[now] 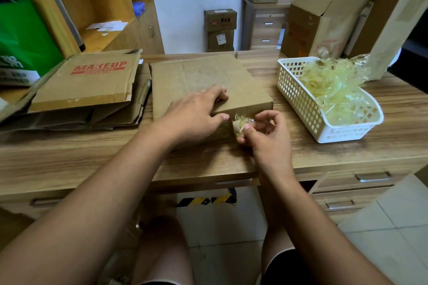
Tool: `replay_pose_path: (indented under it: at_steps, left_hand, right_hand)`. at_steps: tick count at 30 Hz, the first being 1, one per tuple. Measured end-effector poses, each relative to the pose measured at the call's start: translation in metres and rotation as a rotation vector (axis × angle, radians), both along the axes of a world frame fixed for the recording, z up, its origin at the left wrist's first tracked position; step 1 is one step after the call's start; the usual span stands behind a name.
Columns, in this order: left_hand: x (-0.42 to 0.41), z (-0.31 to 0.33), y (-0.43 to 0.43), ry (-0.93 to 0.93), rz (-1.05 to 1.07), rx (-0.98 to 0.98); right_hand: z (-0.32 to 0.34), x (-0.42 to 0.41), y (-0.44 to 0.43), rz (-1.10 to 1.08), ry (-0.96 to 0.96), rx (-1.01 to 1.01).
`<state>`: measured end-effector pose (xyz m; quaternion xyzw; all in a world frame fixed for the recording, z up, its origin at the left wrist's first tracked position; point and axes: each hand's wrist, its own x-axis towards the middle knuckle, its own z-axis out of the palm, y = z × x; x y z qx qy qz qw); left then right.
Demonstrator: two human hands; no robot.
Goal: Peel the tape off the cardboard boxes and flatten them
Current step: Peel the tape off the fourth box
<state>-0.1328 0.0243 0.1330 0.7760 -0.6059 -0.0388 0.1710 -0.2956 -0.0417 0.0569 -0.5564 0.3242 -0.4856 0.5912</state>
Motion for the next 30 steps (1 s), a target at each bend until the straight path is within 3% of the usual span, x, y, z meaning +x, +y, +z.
replay_pose_path:
  at_steps: [13, 20, 30]
  left_hand:
    - [-0.008, 0.002, -0.001, -0.064, 0.008, -0.022]
    - [0.008, 0.008, 0.018, -0.180, -0.156, 0.130]
    - [0.018, 0.000, 0.030, -0.206, -0.198, 0.034]
  right_hand:
    - [0.001, 0.002, 0.019, -0.193, 0.536, -0.498]
    - [0.012, -0.004, 0.001, -0.258, 0.526, -0.610]
    - [0.005, -0.009, -0.016, -0.246, 0.461, -0.547]
